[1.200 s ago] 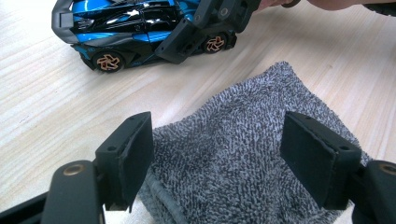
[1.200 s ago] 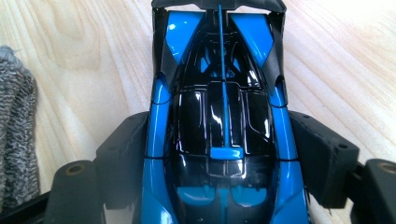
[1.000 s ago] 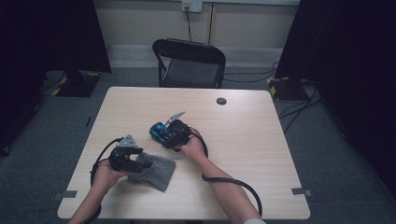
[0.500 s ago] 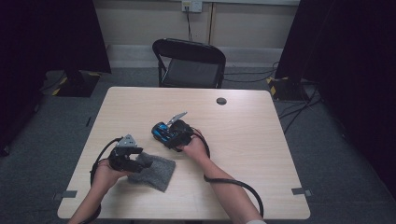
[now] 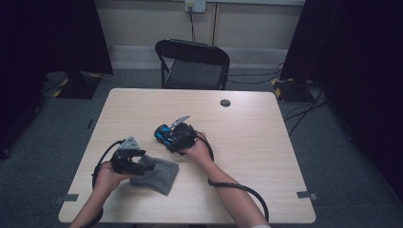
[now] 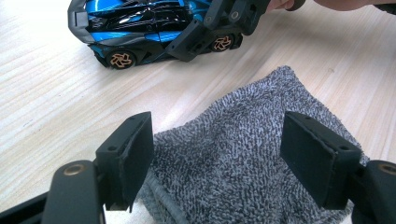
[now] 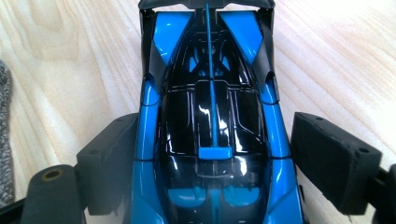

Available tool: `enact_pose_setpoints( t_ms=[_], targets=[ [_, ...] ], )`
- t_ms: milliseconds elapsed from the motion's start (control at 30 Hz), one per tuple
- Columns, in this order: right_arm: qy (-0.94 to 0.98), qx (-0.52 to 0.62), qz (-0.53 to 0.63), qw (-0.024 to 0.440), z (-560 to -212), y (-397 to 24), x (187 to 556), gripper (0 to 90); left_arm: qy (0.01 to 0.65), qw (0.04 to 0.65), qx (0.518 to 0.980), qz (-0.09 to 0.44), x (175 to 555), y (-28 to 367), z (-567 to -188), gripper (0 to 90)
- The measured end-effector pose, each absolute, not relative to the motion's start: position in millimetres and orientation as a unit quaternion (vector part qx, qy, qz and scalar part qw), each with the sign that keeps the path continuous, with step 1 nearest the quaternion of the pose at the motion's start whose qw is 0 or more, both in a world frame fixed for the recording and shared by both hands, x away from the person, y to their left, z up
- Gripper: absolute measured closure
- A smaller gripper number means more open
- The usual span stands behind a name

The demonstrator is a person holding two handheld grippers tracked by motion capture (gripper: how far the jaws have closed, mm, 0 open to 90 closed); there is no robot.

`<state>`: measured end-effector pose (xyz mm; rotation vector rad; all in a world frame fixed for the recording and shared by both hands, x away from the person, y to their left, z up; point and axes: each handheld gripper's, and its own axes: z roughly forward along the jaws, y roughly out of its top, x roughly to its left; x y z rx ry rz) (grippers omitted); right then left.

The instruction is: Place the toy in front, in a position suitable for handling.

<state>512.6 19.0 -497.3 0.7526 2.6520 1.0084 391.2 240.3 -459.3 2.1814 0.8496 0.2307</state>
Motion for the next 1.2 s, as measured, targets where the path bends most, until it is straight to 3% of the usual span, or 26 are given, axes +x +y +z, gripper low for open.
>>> enact_pose_setpoints(
  t_ms=[700,900,1200],
  targets=[
    [0.889,0.284,0.344,0.102,-499.4,26.5,515.2,13.9,0.338,0.387,0.853,0.09,392.2,239.7,-460.6,26.1],
    [0.884,0.293,0.349,0.105,-498.2,29.2,511.4,23.5,0.339,0.386,0.853,0.09,392.1,240.4,-460.1,26.2],
    [0.88,0.305,0.346,0.111,-497.9,29.9,508.6,24.4,0.338,0.384,0.854,0.092,391.3,240.9,-459.6,26.5]
  ],
)
